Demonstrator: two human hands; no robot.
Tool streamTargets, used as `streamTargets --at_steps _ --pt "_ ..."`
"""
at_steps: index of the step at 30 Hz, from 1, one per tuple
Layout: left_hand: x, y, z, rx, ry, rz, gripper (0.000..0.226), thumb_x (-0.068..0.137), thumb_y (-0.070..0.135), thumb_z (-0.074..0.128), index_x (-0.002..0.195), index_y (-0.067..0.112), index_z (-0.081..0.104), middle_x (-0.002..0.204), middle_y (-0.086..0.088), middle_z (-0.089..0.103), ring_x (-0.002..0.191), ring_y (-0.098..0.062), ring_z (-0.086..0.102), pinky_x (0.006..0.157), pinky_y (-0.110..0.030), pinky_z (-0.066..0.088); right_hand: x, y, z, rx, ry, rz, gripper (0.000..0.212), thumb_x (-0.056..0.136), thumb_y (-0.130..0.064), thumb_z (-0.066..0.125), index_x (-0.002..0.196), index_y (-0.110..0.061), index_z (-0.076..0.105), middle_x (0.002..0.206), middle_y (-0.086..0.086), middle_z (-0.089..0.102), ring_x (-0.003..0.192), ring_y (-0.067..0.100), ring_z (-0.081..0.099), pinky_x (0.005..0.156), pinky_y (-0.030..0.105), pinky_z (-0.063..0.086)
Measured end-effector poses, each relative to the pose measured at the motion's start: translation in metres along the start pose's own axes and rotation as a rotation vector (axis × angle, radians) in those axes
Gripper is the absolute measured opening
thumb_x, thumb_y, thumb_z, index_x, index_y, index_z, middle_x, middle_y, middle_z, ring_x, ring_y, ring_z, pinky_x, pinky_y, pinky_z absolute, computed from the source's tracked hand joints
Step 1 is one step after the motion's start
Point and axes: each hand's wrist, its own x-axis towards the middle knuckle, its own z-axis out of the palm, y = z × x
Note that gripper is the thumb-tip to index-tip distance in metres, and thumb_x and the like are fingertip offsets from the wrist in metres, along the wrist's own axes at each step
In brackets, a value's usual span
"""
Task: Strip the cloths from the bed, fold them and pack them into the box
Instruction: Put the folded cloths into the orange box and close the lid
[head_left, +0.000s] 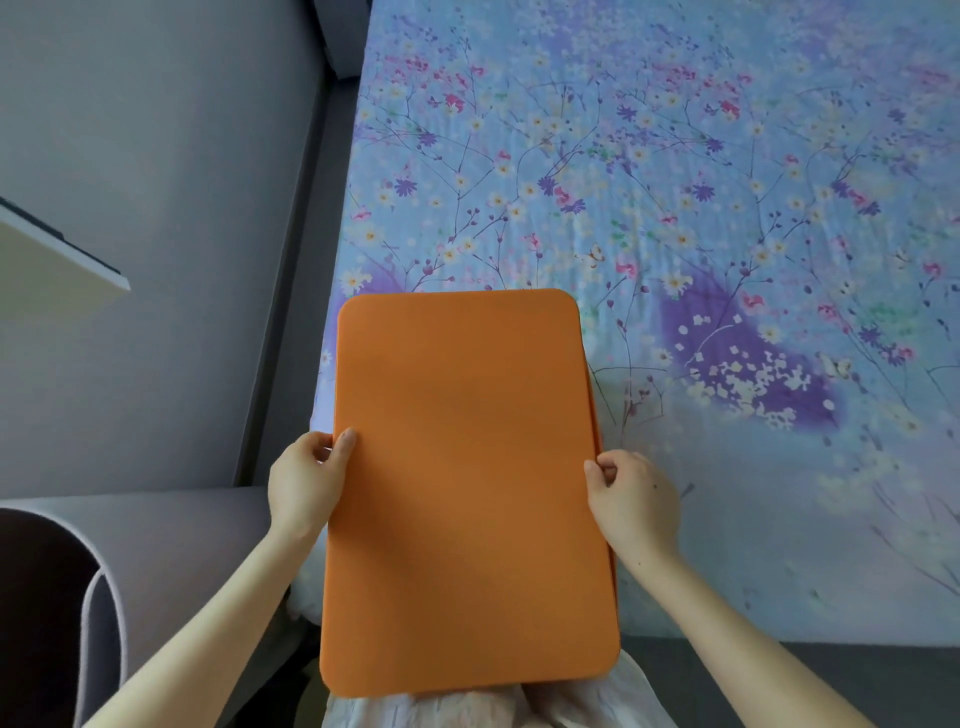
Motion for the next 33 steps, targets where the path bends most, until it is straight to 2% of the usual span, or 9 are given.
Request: streamTargets --at_steps 5,7,10,12,14,18,25,29,33 --pt "-0.016 -0.004 -0.006 0.144 -0.04 0.019 0.038 0.092 0.045 0.053 0.089 0.01 0.066 0.081 -0.002 0.066 0.079 -0.022 0.063 0.073 -0.037 0.052 -0.018 -0.003 -0.005 -0.074 -0.189 0.096 0.044 0.095 -0.041 0.05 0.128 -0.012 0.057 0.119 0.003 0.064 0.104 0.022 0.062 0.078 0.031 0.051" --pt "-0.032 -0.011 -0.01 0.222 -0.082 0.006 0.038 0.09 0.048 0.053 0.085 0.011 0.061 0.081 -0.006 0.067 0.079 -0.025 0.064 0.072 -0.04 0.054 -0.024 -0.006 -0.004 -0.048 -0.249 0.151 0.042 0.09 -0.045 0.055 0.117 -0.014 0.061 0.115 0.005 0.064 0.102 0.026 0.062 0.081 0.035 0.053" --pt "-0.052 -0.021 -0.017 0.318 -0.204 -0.014 0.042 0.086 0.051 0.058 0.083 0.01 0.054 0.086 -0.014 0.067 0.077 -0.028 0.064 0.07 -0.042 0.053 -0.022 -0.01 -0.014 0.483 -0.319 0.375 0.017 0.081 -0.026 0.072 0.087 -0.01 0.066 0.088 0.006 0.069 0.081 0.024 0.067 0.072 0.038 0.057" --pt "-0.066 -0.025 -0.023 0.363 -0.314 -0.023 0.045 0.084 0.05 0.062 0.084 0.005 0.055 0.087 -0.013 0.066 0.076 -0.025 0.062 0.07 -0.04 0.052 -0.023 -0.01 -0.029 0.808 -0.393 0.467 0.014 0.08 -0.006 0.073 0.09 -0.003 0.063 0.087 0.009 0.069 0.073 0.019 0.067 0.057 0.028 0.055" --pt "-0.081 -0.034 -0.029 0.415 -0.395 -0.033 0.046 0.083 0.049 0.063 0.09 0.003 0.058 0.089 -0.011 0.065 0.077 -0.023 0.062 0.07 -0.039 0.053 -0.027 -0.005 -0.038 0.874 -0.44 0.419 0.029 0.08 0.002 0.071 0.106 -0.001 0.058 0.095 0.01 0.067 0.077 0.017 0.066 0.052 0.022 0.051" --pt "-0.115 -0.053 -0.033 0.255 -0.52 -0.195 0.036 0.084 0.04 0.067 0.099 0.012 0.051 0.093 0.0 0.056 0.076 -0.02 0.065 0.057 -0.031 0.058 -0.05 0.016 -0.031 0.718 -0.529 0.327 0.076 0.075 0.007 0.072 0.141 -0.005 0.036 0.129 0.009 0.054 0.106 0.021 0.058 0.079 0.032 0.052" --pt "-0.138 -0.07 -0.036 0.095 -0.476 -0.152 0.031 0.082 0.022 0.072 0.101 0.006 0.054 0.089 -0.003 0.064 0.057 -0.008 0.068 0.051 -0.019 0.052 -0.085 0.042 -0.023 0.506 -0.486 0.136 0.044 0.073 0.0 0.077 0.107 -0.012 0.052 0.105 0.005 0.061 0.095 0.022 0.06 0.08 0.035 0.051" --pt "-0.144 -0.076 -0.041 0.155 -0.39 -0.074 0.03 0.078 0.026 0.076 0.088 0.007 0.055 0.083 -0.005 0.064 0.061 -0.012 0.068 0.063 -0.036 0.058 -0.083 0.036 -0.03 0.407 -0.421 -0.071 0.043 0.074 -0.008 0.078 0.104 -0.017 0.049 0.1 0.0 0.058 0.092 0.018 0.057 0.075 0.027 0.044" --pt "-0.153 -0.076 -0.043 0.151 -0.327 -0.031 0.028 0.077 0.023 0.077 0.081 0.009 0.053 0.076 0.0 0.064 0.063 -0.012 0.066 0.061 -0.03 0.054 -0.084 0.034 -0.033 0.356 -0.405 -0.128 0.045 0.076 -0.013 0.077 0.112 -0.015 0.05 0.104 -0.004 0.056 0.094 0.015 0.055 0.076 0.026 0.042"
